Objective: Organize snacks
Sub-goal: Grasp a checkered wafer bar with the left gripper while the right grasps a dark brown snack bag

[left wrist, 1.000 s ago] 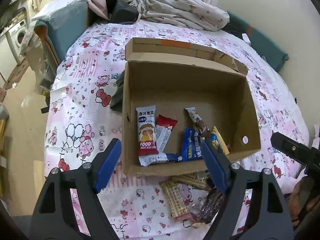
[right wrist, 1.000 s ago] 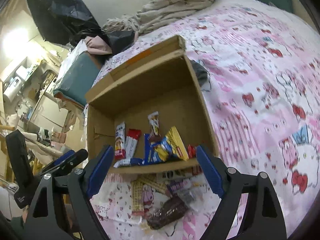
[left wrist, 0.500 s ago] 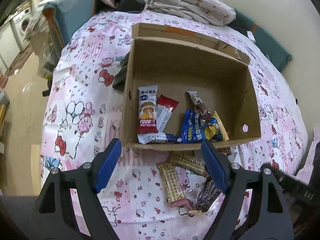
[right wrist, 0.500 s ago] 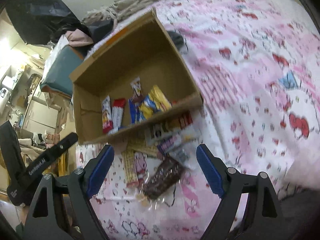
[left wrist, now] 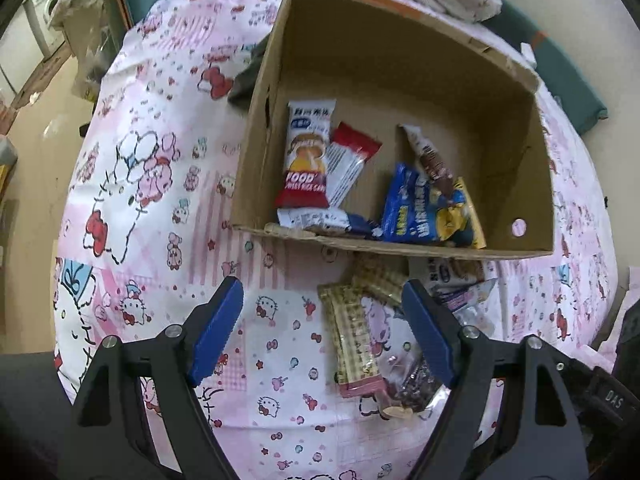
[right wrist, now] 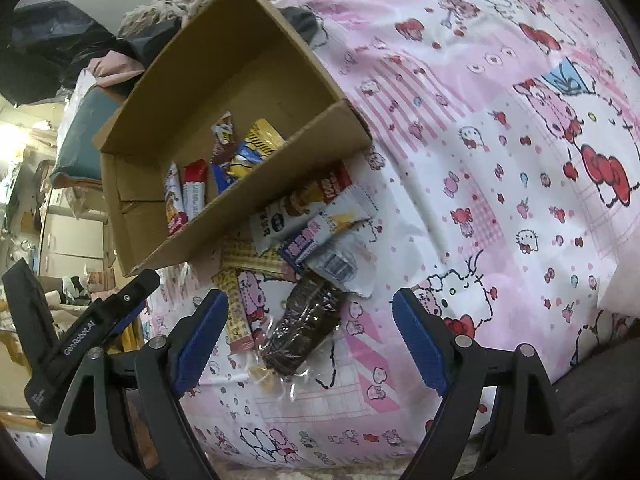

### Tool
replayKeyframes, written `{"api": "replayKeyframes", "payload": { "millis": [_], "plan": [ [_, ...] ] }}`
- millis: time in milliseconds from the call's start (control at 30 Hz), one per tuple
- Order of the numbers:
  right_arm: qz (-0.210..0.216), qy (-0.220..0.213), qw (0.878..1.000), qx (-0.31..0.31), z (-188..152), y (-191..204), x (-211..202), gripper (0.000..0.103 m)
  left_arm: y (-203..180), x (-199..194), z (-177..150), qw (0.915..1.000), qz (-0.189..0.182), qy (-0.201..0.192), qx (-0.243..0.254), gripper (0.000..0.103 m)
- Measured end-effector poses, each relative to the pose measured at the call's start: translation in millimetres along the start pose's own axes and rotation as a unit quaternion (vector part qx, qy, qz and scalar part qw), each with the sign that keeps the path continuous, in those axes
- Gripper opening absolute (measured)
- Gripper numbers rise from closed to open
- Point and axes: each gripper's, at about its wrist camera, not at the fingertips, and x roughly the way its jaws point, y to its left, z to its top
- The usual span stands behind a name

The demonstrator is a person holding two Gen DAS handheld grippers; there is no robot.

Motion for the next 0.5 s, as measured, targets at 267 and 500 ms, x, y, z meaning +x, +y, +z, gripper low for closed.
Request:
{"api": "replayKeyframes", "payload": {
  "millis": [267,500],
  "plan": [
    [0.009,-0.001,0.998,0.056,10.6,-19.4,4.8,0.087,15.7,22.3,0.0,0.9991,0.011,0.029,-0.027,0.071],
    [0.001,0.008,0.999,0.042,13.3,-13.9,14.0,0.087,-28.3,55.7,-23.6,0.9945,0.010,0.092,0.049,0.060]
  ]
}}
